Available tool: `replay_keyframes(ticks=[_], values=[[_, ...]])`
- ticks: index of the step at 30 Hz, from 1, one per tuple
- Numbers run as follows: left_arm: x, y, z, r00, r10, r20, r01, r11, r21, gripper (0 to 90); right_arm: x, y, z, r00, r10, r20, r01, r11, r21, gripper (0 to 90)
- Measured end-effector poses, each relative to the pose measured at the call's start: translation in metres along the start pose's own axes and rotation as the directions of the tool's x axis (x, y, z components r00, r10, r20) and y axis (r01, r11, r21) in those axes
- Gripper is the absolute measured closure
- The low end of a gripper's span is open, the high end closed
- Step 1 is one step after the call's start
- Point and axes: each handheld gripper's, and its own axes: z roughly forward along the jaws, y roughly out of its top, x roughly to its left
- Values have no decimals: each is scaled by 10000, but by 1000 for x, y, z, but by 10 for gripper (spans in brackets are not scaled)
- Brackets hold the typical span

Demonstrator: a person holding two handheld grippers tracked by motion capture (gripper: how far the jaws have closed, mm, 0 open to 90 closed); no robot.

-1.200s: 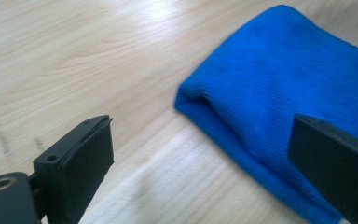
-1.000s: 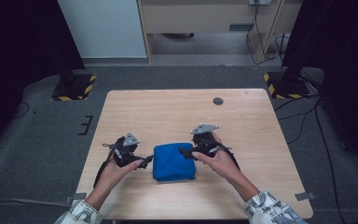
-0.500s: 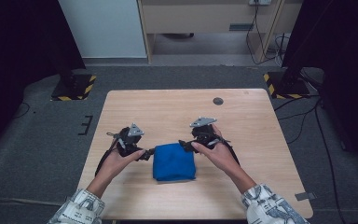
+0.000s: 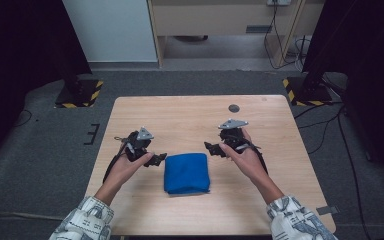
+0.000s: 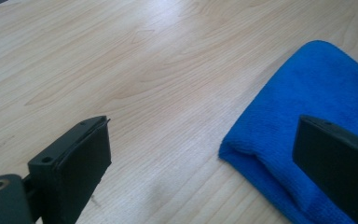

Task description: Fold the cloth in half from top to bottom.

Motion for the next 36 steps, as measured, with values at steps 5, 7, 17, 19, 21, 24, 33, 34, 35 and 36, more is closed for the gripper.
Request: replay_keyframes(ticks=[5, 7, 17, 19, 21, 24, 33, 34, 35, 36], values=[[11, -3, -2, 9995, -216, -214, 216, 9998, 0, 40, -18, -6, -11, 9986, 356, 386, -351, 9993, -146, 80], [15, -5, -3, 9991, -297, -306, 297, 9996, -19, 40, -21, -8, -12, 9983, 374, 443, -367, 9992, -162, 80], [33, -16, -10, 9951, -630, -757, 631, 9980, -11, 39, -56, -30, -30, 9892, 845, 1197, -831, 9964, -161, 84], [38, -20, -11, 9937, -728, -850, 733, 9973, 24, 40, -69, -39, -36, 9823, 1166, 1467, -1143, 9932, -236, 85], [42, -23, -12, 9924, -804, -934, 813, 9967, 55, 40, -74, -42, -39, 9787, 1314, 1579, -1294, 9913, -230, 85], [47, -28, -13, 9908, -890, -1018, 906, 9958, 112, 40, -85, -51, -42, 9718, 1519, 1804, -1504, 9884, -217, 89], [56, -43, -11, 9883, -1057, -1103, 1102, 9933, 354, 40, -103, -77, -49, 9588, 1935, 2078, -1967, 9805, -52, 90], [56, -48, -10, 9880, -1063, -1124, 1120, 9927, 452, 40, -103, -79, -50, 9585, 1941, 2089, -1989, 9800, 17, 91], [57, -50, -10, 9880, -1045, -1141, 1110, 9924, 522, 40, -104, -81, -50, 9586, 1918, 2105, -1966, 9805, 17, 91], [57, -50, -10, 9880, -1045, -1141, 1110, 9924, 522, 40, -104, -84, -50, 9576, 1980, 2092, -2035, 9791, 52, 91]])
